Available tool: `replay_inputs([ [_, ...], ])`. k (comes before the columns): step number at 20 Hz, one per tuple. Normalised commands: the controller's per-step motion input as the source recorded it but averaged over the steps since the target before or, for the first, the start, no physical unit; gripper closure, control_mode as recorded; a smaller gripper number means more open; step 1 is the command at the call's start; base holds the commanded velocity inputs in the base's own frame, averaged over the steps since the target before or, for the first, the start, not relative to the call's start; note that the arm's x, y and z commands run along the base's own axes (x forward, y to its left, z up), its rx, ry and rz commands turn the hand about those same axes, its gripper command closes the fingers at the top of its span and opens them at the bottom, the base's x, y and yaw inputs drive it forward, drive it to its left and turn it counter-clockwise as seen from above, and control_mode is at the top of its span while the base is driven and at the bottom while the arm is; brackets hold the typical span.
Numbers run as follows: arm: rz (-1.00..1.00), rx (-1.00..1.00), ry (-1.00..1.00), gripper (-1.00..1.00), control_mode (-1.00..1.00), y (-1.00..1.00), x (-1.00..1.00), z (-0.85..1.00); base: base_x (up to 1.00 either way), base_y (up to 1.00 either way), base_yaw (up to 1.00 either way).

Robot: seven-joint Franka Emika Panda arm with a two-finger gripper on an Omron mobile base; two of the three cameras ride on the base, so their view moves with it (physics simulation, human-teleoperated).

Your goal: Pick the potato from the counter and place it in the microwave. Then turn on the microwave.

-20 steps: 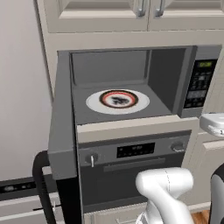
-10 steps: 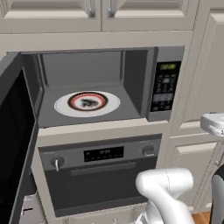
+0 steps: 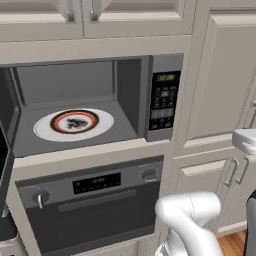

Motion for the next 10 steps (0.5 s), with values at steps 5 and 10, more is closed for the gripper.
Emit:
replay_inputs([
  [5,0.00,0.00,0.00,-1.00,1.00,0.00,0.00,0.00,0.07,0.00,-0.38],
  [10,0.00,0.00,0.00,-1.00,1.00,0.00,0.00,0.00,0.08,0.00,-0.37],
])
